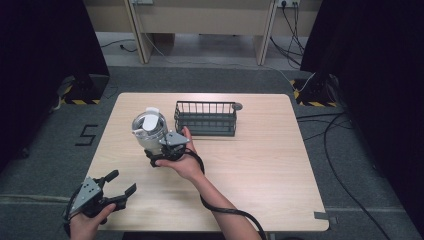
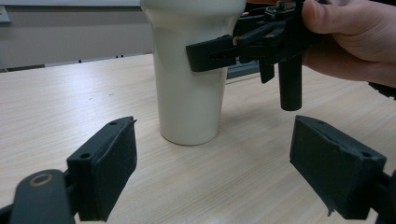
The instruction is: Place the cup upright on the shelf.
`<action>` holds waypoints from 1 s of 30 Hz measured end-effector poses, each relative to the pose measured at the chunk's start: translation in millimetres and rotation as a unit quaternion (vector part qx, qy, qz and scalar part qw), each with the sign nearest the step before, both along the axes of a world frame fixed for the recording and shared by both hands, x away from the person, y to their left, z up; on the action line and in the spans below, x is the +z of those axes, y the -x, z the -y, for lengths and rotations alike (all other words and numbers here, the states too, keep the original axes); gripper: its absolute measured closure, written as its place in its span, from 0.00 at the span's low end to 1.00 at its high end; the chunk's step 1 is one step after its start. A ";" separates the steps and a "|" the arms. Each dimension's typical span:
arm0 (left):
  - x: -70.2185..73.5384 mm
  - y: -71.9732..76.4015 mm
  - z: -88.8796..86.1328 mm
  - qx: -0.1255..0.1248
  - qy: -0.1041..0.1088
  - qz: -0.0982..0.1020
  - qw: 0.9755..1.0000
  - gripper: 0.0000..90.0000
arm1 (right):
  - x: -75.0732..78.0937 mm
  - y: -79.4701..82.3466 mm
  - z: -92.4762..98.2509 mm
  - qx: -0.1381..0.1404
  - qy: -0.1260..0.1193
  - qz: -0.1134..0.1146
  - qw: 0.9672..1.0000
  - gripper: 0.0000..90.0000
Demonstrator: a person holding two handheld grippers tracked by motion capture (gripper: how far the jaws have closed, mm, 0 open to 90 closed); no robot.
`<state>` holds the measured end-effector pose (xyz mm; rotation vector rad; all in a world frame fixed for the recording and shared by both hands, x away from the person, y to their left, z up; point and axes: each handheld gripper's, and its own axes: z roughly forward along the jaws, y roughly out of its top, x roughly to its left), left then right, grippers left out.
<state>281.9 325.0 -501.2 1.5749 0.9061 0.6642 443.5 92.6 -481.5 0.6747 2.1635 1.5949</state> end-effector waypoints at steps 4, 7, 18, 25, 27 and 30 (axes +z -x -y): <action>0.0 -0.1 -0.3 -0.001 0.001 -0.001 1.000 0.16 | -0.5 -1.2 -2.3 -0.001 -0.002 0.002 1.000 0.09; 0.0 0.0 -0.5 -0.003 -0.001 -0.001 1.000 0.16 | -0.8 -2.4 -3.1 0.000 -0.003 0.003 1.000 0.10; -0.3 -0.5 -0.4 -0.003 0.000 -0.002 1.000 0.16 | -2.5 -3.1 -3.9 0.001 -0.008 0.012 1.000 0.11; -0.3 -0.5 -0.7 -0.002 0.002 -0.002 1.000 0.16 | -3.3 -2.0 -4.6 -0.003 -0.012 0.015 1.000 0.12; -0.4 -0.5 -0.9 -0.002 0.002 -0.002 1.000 0.16 | -3.3 -1.5 -5.0 -0.005 -0.012 0.016 1.000 0.12; -0.5 -0.5 -0.9 -0.001 0.003 -0.003 1.000 0.16 | -2.7 -1.1 -5.5 -0.005 -0.009 0.017 1.000 0.12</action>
